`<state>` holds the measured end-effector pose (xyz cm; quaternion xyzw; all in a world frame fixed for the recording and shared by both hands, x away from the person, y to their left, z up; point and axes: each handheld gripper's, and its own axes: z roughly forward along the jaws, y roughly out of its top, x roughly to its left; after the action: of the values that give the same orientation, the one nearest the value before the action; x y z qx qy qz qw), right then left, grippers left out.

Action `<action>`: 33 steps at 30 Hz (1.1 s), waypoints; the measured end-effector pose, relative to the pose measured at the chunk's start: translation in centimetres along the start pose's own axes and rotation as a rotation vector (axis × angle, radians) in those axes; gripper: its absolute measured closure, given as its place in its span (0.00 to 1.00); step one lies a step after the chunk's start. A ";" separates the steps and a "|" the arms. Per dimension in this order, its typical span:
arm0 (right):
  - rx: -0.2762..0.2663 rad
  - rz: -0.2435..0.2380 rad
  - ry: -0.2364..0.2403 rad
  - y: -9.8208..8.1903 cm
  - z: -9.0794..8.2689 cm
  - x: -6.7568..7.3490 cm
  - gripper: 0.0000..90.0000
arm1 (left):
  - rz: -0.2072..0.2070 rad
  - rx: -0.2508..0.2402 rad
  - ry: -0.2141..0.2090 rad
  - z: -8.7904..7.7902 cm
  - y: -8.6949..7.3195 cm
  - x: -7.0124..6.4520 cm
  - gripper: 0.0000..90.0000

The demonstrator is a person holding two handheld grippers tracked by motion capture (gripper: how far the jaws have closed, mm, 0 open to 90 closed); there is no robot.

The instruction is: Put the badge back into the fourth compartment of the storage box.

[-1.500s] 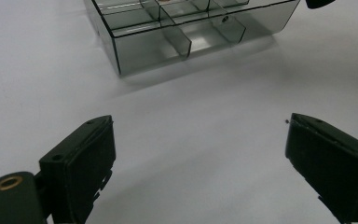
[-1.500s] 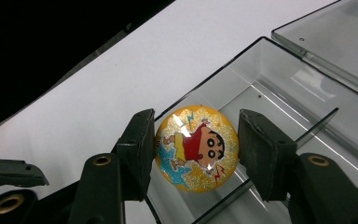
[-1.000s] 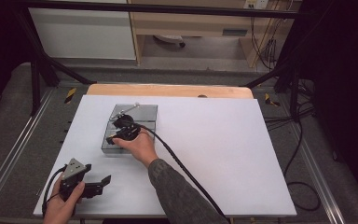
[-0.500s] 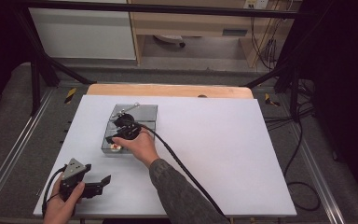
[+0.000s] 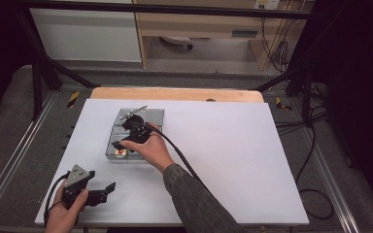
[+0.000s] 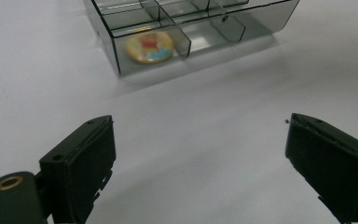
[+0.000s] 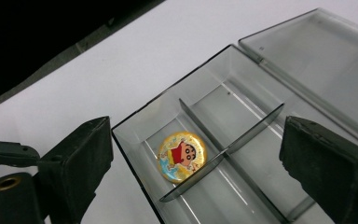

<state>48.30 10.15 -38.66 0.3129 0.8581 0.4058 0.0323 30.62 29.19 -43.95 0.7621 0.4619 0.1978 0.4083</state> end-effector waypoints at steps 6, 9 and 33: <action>-0.057 -0.004 -0.009 -0.1 -2.0 -0.7 0.06 | 0.000 0.000 0.001 0.0 0.0 0.0 0.09; -0.063 -0.006 -0.030 -0.2 -2.7 -1.2 0.06 | -0.001 0.001 0.001 0.0 0.0 0.0 0.09; -0.195 -0.006 -0.208 -2.9 -9.4 -5.0 0.09 | -0.007 0.001 0.019 -0.1 0.0 -0.1 0.09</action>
<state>47.91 -0.41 -35.41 0.3463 0.8076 0.4524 0.1526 30.52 29.10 -43.91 0.7588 0.4685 0.2033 0.4043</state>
